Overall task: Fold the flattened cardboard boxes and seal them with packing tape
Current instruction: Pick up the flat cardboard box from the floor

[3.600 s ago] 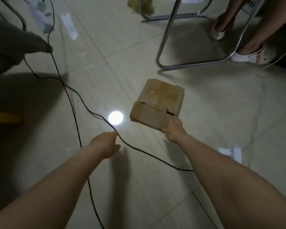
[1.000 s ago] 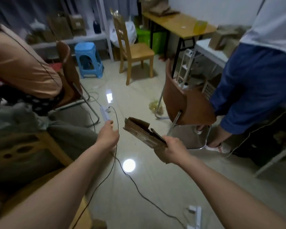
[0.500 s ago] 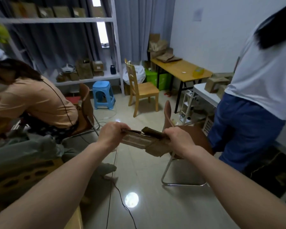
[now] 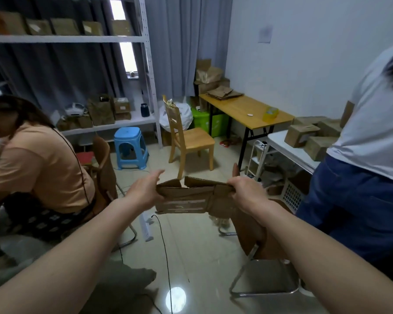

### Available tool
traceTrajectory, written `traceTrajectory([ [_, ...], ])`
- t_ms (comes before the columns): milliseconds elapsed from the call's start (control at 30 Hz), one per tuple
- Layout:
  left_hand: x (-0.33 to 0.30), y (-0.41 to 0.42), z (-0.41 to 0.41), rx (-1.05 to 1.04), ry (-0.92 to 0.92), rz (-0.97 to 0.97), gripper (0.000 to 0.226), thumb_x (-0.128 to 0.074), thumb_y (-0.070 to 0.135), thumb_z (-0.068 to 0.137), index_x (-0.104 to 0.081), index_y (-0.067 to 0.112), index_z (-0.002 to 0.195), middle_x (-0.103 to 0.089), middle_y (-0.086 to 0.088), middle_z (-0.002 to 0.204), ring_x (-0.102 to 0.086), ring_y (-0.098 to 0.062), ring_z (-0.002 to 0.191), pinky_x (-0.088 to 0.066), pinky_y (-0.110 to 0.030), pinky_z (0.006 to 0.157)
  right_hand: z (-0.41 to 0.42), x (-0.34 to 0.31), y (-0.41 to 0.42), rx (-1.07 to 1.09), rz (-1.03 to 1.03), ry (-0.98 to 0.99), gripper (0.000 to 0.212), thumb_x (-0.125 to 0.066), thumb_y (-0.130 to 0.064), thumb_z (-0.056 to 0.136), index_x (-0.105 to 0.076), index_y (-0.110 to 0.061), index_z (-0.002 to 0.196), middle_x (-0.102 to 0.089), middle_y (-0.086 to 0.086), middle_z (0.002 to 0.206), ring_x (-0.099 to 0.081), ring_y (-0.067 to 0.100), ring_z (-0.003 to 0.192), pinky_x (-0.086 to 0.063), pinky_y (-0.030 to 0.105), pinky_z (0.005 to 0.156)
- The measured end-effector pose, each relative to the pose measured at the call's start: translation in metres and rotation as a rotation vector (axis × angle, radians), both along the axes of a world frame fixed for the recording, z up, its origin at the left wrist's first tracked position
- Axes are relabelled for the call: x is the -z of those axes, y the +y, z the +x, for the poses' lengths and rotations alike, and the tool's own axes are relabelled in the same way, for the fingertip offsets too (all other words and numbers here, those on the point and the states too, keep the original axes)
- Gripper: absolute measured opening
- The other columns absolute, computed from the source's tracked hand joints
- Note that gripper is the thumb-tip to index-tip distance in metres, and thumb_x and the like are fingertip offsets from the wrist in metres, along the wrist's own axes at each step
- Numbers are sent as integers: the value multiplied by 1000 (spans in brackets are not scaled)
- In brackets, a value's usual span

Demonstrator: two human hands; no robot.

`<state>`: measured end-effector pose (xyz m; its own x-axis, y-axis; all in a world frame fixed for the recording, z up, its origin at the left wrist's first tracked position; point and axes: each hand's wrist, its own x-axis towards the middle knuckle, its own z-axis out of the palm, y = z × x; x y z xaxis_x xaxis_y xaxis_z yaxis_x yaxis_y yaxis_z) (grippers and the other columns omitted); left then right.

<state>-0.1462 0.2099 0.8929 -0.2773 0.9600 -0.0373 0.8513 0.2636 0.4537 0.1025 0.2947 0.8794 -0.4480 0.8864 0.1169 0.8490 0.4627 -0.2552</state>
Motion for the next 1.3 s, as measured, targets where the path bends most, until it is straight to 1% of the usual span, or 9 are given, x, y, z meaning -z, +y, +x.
traceTrajectory([
  [233, -2, 89, -4, 269, 313, 23, 97, -80, 27, 75, -22, 29, 151, -40, 2, 147, -40, -19, 131, -35, -35, 108, -62, -6, 65, -62, 80, -40, 18, -51, -5, 89, -60, -19, 95, -64, 3, 92, -59, 25, 90, -44, 35, 73],
  [367, 5, 138, -22, 230, 285, 84, 55, -67, 26, 88, -45, 32, 138, -60, 1, 122, -56, -21, 113, -45, -33, 91, -91, -16, 114, -141, 119, 1, 10, -57, -11, 86, -52, -21, 85, -62, 3, 86, -58, 26, 83, -46, 36, 68],
  [467, 5, 178, -41, 180, 203, 80, 18, -63, 20, 91, -66, 31, 105, -62, 4, 90, -61, -17, 90, -49, -31, 76, -108, -23, 155, -189, 90, 41, 6, -62, -17, 86, -58, -19, 89, -63, 2, 88, -58, 23, 83, -43, 34, 68],
  [633, 3, 265, -68, 66, 90, 52, 17, -65, 15, 90, -68, 31, 93, -66, 7, 84, -63, -11, 82, -56, -35, 78, -116, -20, 250, -77, -129, 398, 40, -73, -19, 81, -58, -22, 117, -64, -5, 101, -61, 15, 94, -51, 32, 81],
  [733, -2, 317, -83, -13, -56, 50, 18, -63, 15, 90, -70, 30, 98, -67, 7, 87, -63, -11, 85, -56, -36, 82, -115, -16, 310, -16, -285, 381, 58, -79, -20, 76, -52, -19, 127, -62, -2, 112, -59, 17, 102, -52, 31, 84],
  [900, -7, 381, -97, -46, -329, 27, 19, -62, 11, 91, -68, 24, 104, -69, 2, 98, -66, -14, 94, -53, -35, 87, -124, -21, 389, -54, -274, 331, 12, -66, -15, 87, -61, -22, 95, -60, -2, 95, -55, 16, 89, -39, 19, 62],
  [1067, -4, 437, -109, -58, -479, -17, 18, -63, 9, 90, -66, 26, 95, -70, 0, 98, -66, -16, 95, -52, -38, 91, -133, -22, 444, -90, -237, 321, 21, -61, -14, 89, -57, -29, 75, -57, -5, 77, -53, 16, 76, -37, 25, 58],
  [1167, 2, 484, -116, -79, -469, -25, 34, -73, 9, 81, -60, 26, 108, -65, -1, 111, -62, -19, 108, -51, -40, 93, -139, -17, 481, -71, -146, 248, 15, -59, -20, 91, -57, -27, 78, -59, -3, 82, -54, 18, 80, -38, 30, 61],
  [1300, 6, 558, -122, -40, -253, 71, 111, -87, 19, 65, -18, 25, 152, -31, -5, 151, -31, -25, 139, -36, -43, 108, -160, -4, 539, -55, -6, 90, 9, -53, -21, 94, -60, -17, 89, -63, 2, 91, -57, 24, 89, -43, 34, 68],
])
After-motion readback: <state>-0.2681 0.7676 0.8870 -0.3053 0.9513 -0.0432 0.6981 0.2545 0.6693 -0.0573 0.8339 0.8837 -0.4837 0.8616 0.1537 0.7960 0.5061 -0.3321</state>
